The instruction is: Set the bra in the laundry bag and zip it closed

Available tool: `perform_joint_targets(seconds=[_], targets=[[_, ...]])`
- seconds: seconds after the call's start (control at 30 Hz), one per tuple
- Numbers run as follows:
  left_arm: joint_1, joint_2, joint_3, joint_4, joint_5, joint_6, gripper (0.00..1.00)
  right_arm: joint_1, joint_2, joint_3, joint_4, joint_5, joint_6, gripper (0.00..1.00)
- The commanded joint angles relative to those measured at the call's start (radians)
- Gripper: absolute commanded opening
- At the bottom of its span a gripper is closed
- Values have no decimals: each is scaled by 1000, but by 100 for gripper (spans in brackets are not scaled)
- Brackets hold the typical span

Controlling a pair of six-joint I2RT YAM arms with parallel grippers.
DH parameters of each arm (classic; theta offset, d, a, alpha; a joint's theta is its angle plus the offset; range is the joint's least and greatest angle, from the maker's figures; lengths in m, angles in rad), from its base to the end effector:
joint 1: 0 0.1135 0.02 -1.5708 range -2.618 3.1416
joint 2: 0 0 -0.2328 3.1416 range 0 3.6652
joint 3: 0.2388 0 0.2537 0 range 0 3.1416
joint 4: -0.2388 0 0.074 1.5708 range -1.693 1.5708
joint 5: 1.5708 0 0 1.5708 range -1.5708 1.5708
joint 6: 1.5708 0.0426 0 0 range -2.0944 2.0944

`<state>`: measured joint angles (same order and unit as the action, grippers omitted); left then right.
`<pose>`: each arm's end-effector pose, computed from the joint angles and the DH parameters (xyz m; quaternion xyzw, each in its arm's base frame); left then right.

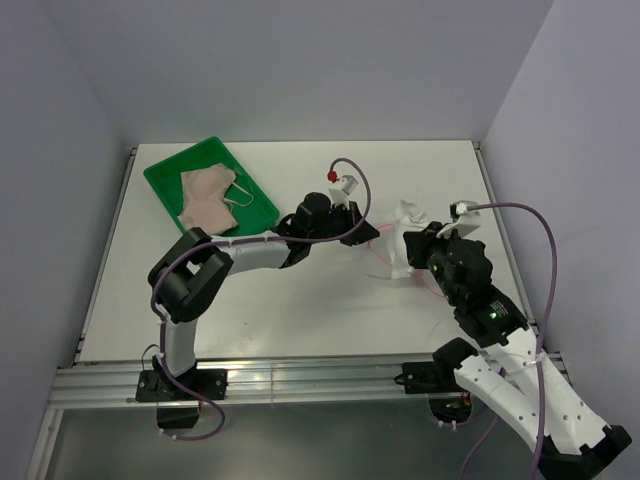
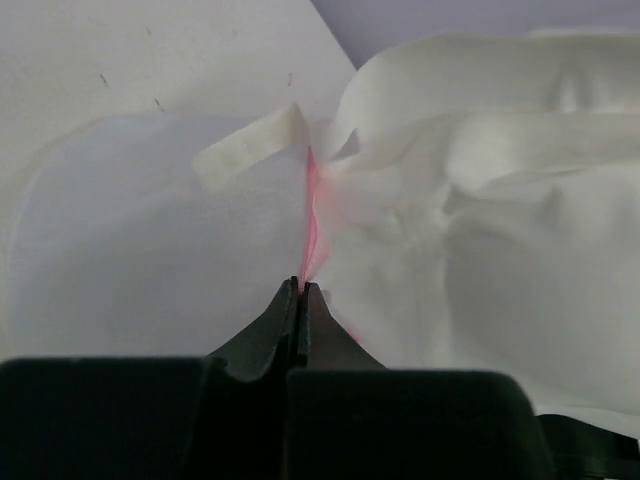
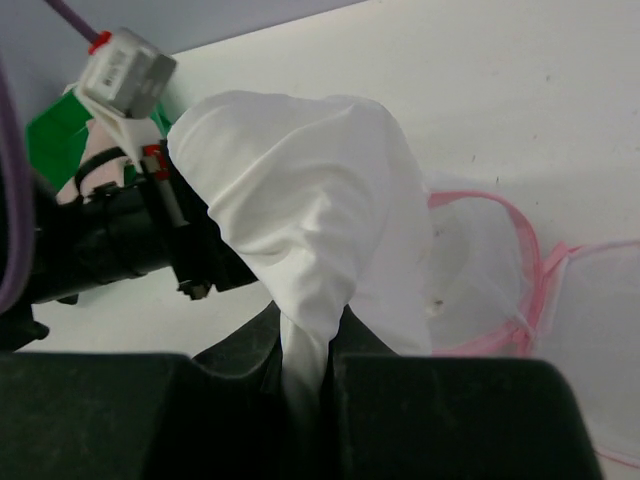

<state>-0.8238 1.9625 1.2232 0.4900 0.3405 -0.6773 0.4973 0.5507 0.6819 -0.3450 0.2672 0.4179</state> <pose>0.2899 -0.3340 0.1788 0.1607 0.7684 -0.5104 0.3511 0.1553 0.0715 0.3026 0.0529 0.7743 0.1818 0.6038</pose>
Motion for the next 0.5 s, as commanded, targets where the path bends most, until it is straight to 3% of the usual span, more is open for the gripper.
perform_joint_targets(seconds=[0.0,0.47], targets=[[18,-74,-43,188,-17,-123,0,-13,-1,-18,124,-20,24,0],[37,-39,-54,209,-15,-188,0,-14,-189,59,134,-94,-31,0]])
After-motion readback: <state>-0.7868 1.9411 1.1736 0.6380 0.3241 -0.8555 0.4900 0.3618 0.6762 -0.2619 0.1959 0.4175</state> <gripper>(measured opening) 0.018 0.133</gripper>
